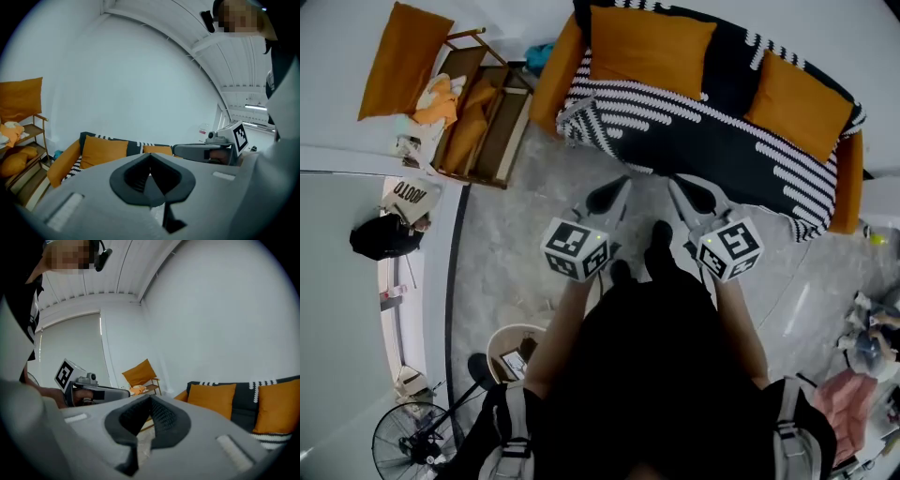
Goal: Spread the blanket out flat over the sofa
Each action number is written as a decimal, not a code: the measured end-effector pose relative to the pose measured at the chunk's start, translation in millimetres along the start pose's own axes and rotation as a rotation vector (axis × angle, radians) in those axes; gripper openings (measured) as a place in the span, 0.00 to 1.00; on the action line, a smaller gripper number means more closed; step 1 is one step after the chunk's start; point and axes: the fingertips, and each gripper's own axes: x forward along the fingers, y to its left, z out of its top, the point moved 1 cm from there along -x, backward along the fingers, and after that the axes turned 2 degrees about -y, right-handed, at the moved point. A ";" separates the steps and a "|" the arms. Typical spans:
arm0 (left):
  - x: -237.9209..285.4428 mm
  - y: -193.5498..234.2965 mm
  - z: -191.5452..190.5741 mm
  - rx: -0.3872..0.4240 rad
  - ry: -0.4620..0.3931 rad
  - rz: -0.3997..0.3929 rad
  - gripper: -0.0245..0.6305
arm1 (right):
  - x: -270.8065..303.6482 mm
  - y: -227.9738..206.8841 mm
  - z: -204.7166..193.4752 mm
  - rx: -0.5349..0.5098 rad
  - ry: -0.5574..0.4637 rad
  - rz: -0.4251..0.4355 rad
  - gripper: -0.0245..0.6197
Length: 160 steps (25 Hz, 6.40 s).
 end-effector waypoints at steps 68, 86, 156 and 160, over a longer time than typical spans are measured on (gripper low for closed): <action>287.7 479.8 -178.7 -0.027 0.482 -0.174 0.10 | 413.1 -204.5 -135.3 0.225 0.315 -0.212 0.04; 372.1 561.3 -313.5 0.158 0.651 -0.069 0.30 | 425.5 -237.1 -245.6 0.342 0.342 -0.151 0.04; 91.4 569.0 -314.5 0.180 0.545 0.168 0.06 | 440.9 -90.6 -279.4 0.220 0.353 0.025 0.04; 61.5 578.0 -336.4 0.240 0.557 0.109 0.06 | 433.5 -45.2 -294.6 0.212 0.320 -0.049 0.04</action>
